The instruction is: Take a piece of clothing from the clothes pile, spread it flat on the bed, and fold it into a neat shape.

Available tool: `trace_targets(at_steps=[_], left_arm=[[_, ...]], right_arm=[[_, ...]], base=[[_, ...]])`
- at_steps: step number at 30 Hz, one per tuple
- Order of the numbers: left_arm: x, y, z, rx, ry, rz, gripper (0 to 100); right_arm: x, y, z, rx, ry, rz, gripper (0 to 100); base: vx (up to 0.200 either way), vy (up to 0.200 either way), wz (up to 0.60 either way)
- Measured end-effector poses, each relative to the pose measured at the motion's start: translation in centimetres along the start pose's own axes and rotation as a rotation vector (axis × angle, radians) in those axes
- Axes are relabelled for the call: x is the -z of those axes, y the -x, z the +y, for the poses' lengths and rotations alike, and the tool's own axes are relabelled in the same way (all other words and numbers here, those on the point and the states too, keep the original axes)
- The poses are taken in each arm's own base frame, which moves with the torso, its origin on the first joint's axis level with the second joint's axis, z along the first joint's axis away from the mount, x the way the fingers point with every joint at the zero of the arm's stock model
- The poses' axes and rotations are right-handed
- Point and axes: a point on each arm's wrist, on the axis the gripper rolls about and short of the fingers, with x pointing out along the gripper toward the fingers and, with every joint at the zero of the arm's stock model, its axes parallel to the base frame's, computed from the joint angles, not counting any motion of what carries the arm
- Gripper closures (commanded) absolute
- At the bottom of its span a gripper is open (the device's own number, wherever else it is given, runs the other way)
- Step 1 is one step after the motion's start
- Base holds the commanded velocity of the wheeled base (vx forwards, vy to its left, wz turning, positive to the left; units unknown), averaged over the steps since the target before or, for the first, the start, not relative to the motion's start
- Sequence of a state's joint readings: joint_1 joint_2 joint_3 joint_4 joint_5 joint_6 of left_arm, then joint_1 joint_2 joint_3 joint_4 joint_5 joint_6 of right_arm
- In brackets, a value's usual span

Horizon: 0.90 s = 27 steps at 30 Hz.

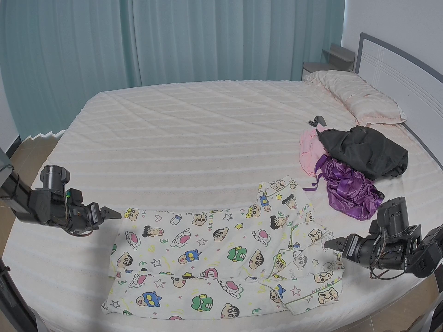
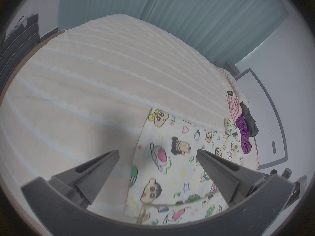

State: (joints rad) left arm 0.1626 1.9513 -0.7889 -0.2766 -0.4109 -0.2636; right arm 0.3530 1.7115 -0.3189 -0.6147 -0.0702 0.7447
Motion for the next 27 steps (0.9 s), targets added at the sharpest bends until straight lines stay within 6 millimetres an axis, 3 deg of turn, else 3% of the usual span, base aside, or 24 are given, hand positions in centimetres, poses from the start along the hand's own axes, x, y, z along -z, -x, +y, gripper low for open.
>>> trace_targets(at_steps=[6,14,27], left_arm=[[-2.2,-3.7,-0.7,0.011,-0.040,-0.003,0],[-3.6,-7.6,-1.3,0.026,-0.074,0.020,0],[-4.2,-11.1,-1.4,0.039,-0.097,0.029,0]], right_arm=[[-0.1,0.0,0.1,-0.007,0.025,-0.001,0],[-0.1,-0.1,0.3,-0.021,0.036,0.006,0],[-0.2,-0.1,0.3,-0.042,0.032,0.022,0]], base=[[0.000,0.000,0.00],[0.000,0.000,0.00],[0.000,0.000,0.00]])
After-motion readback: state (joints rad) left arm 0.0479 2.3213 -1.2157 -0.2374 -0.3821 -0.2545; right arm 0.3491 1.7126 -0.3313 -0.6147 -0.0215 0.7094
